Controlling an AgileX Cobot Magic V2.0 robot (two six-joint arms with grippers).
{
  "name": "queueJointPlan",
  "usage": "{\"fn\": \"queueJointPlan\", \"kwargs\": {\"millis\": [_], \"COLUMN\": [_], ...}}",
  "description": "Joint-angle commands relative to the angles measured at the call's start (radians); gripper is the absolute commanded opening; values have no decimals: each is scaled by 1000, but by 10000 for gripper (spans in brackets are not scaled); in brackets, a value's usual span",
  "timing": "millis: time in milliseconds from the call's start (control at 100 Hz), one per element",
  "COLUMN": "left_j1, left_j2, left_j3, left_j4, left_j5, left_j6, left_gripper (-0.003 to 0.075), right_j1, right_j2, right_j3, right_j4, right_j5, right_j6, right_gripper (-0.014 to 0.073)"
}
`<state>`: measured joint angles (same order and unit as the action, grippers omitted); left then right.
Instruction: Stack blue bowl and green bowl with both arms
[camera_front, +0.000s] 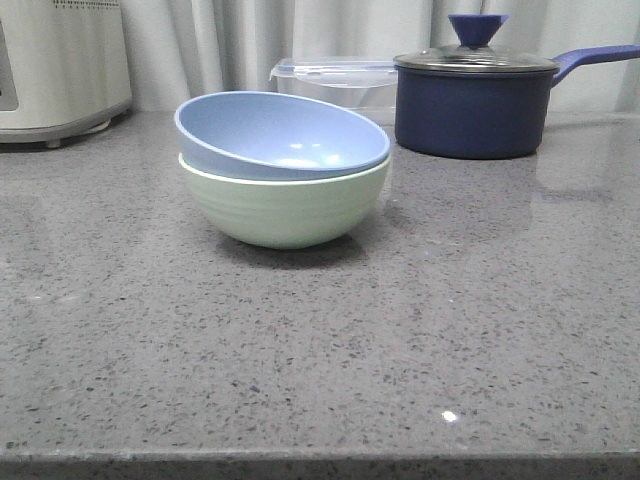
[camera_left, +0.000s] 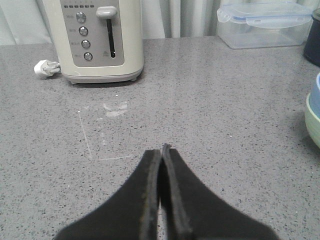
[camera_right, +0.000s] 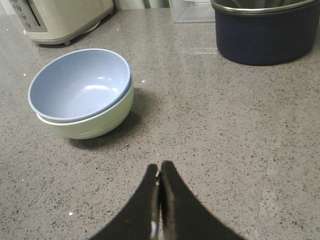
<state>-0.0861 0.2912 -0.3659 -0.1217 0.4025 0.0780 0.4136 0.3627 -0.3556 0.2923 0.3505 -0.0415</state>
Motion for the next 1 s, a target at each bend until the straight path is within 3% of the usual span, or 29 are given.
{"fn": "queueJointPlan", "kwargs": {"millis": [0, 900, 990], "left_j1": [2, 2, 2], "left_j2": [6, 6, 6], "left_j3": [-27, -23, 5], "left_j4": [-4, -4, -4], "left_j5": [-82, -80, -125], "left_j6": [-3, -3, -3], "left_gripper": [-20, -20, -20], "right_j1": [-8, -8, -8], "right_j2": [4, 4, 4], "right_j3": [-24, -24, -24], "right_j4": [-4, -4, -4], "right_j5": [-79, -79, -79], "right_j6": [-11, -11, -11], "right_gripper": [-81, -81, -81]}}
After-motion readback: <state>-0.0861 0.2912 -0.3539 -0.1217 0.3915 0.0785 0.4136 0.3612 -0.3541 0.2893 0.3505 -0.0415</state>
